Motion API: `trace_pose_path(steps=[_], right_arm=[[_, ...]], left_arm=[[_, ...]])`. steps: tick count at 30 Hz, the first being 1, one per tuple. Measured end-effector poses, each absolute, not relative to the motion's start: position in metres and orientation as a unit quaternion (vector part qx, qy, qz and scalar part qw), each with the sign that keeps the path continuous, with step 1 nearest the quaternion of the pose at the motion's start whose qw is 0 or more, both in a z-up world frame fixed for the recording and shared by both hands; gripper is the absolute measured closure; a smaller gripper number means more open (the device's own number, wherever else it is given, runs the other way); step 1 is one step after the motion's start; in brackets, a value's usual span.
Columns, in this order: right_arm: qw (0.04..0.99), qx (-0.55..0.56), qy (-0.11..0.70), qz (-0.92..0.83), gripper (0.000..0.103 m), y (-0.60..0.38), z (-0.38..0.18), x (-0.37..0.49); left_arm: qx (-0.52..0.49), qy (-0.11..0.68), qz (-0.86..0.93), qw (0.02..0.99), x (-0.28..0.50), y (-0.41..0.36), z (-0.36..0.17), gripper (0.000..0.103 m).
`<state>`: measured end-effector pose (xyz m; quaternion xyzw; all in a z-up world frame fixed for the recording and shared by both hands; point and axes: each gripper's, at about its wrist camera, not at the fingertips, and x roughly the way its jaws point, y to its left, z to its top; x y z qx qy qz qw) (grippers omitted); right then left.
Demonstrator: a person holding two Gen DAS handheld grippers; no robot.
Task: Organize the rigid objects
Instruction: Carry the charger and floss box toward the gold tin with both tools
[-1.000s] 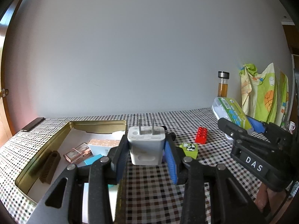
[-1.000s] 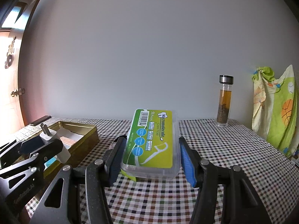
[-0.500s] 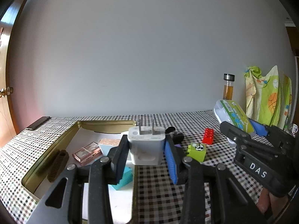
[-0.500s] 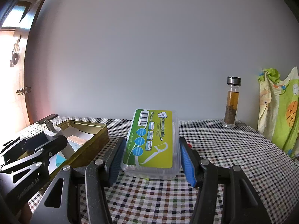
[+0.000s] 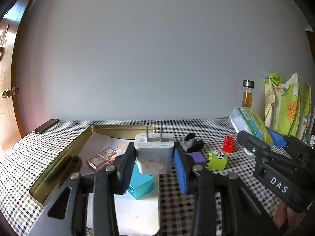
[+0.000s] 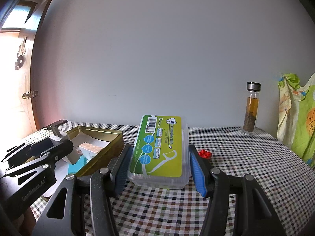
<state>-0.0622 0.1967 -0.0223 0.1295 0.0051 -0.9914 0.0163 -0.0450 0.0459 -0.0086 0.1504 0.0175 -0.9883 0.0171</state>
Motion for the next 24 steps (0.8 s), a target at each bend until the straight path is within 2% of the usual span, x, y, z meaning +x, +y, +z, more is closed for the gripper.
trace_pose_path(steps=[24], right_arm=[[0.046,0.13,0.013,-0.99,0.044,0.175,-0.021,-0.068]], left_arm=[[0.147,0.026,-0.988,0.04,-0.041,0.023,-0.009,0.066]])
